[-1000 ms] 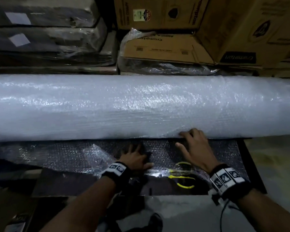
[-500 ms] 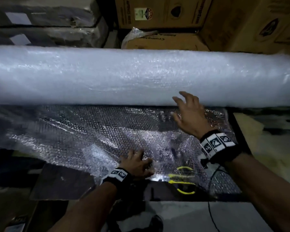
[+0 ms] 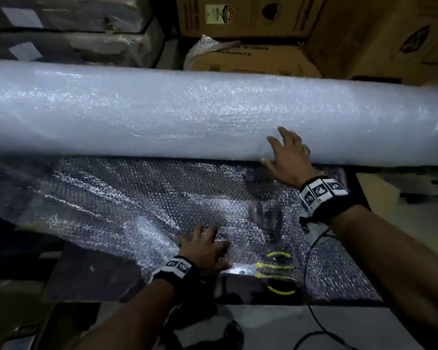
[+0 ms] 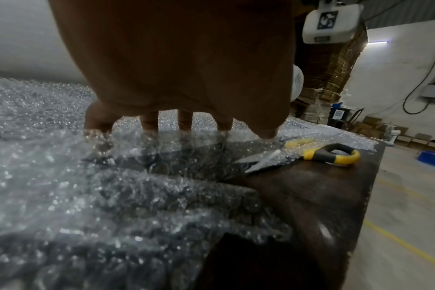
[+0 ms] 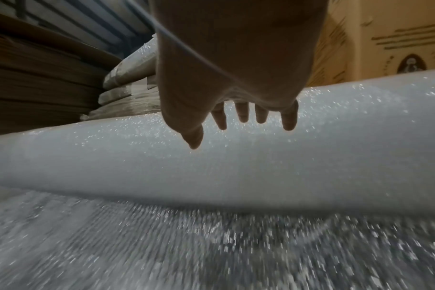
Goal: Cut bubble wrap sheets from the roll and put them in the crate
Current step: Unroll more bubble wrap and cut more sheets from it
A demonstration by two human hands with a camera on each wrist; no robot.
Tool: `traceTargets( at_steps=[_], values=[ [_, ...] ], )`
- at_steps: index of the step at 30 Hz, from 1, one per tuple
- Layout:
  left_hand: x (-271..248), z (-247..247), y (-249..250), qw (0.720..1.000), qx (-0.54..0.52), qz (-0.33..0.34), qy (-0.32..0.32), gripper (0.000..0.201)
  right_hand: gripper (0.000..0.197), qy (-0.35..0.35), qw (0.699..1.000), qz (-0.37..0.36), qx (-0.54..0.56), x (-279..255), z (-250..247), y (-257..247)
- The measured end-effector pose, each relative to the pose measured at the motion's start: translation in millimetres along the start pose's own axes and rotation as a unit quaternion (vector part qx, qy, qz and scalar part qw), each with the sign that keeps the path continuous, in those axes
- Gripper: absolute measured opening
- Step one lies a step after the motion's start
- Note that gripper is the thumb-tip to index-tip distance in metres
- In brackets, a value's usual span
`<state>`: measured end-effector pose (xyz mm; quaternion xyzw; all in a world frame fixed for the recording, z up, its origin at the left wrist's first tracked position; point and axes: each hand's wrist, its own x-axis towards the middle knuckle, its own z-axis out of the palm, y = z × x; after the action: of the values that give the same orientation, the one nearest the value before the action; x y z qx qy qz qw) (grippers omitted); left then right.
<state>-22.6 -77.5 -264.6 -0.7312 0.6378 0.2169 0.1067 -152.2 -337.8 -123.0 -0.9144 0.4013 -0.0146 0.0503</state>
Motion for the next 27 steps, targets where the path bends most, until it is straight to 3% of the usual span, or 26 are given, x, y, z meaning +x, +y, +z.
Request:
traceTargets(
  at_steps=[5,8,13,19,27],
  values=[
    [-10,-1,1,0.999,0.025,0.008,0.039,0.07,0.051,-0.009,0.997,-0.001,0.077,-77,57,8],
    [-37,5,-6,0.994,0.019,0.011,0.109,0.07,0.043,-0.03,0.995,-0.036,0.091,-148,107,6],
    [-111,58,-24,0.966,-0.005,-0.004,0.26,0.061,0.03,-0.013,0.994,-0.084,0.068,-226,152,-3],
    [-151,98,-46,0.979,0.006,-0.084,0.185,0.068,0.022,0.027,0.995,-0.075,0.054,-274,163,-19],
    [-135,97,-69,0.962,0.056,-0.021,0.266,0.041,0.033,0.014,0.999,-0.043,0.01,-281,155,-55]
  ],
)
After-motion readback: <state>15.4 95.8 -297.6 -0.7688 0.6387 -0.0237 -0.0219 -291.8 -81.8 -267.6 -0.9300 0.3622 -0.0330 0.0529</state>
